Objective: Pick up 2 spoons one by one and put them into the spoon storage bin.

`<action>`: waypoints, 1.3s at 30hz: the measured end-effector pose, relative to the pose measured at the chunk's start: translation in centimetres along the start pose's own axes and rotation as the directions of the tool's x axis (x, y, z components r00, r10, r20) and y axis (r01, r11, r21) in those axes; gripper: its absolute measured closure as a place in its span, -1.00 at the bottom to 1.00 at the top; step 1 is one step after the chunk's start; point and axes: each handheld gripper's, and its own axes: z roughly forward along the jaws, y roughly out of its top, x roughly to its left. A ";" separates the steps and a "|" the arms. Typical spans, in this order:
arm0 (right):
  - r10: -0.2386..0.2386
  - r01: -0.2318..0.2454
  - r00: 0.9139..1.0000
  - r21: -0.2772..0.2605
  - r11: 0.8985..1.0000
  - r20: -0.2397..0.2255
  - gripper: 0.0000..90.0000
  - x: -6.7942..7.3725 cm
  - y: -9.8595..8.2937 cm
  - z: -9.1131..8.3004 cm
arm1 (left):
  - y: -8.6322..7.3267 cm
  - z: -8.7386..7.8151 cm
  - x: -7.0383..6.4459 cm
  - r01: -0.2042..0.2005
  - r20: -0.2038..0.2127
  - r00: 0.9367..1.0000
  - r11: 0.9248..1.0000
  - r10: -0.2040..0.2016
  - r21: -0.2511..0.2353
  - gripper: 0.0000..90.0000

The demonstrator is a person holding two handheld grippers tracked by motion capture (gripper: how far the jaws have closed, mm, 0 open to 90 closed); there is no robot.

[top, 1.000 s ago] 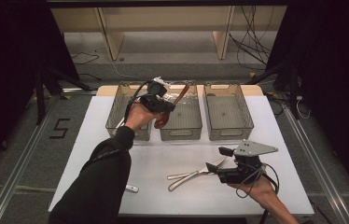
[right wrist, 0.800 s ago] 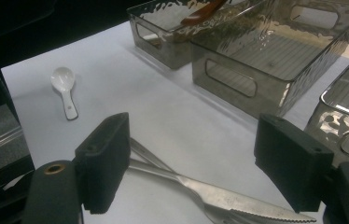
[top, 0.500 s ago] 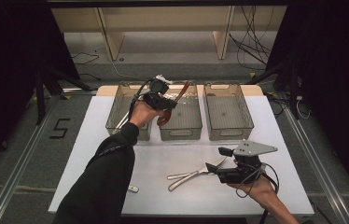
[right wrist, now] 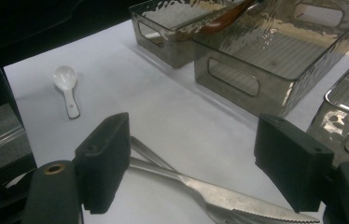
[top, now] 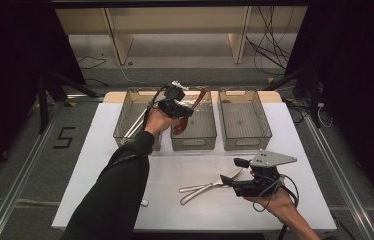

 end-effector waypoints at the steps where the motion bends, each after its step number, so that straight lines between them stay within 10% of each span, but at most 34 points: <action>1: 0.000 0.000 1.000 -0.001 1.000 0.000 -0.38 0.0 0.0 0.0 | 0.0 0.0 0.0 0.004 -0.001 1.000 1.000 -0.004 -0.003 0.79; 19: -0.007 0.007 1.000 0.006 1.000 -0.006 -0.38 0.1 0.0 0.1 | -0.9 1.4 0.6 0.044 -0.019 0.999 0.999 -0.044 -0.003 0.75; 39: -0.003 0.003 1.000 0.004 1.000 0.008 -0.38 0.0 0.0 0.0 | -3.2 -3.4 -1.2 -0.024 0.068 0.997 0.999 0.022 0.033 -0.40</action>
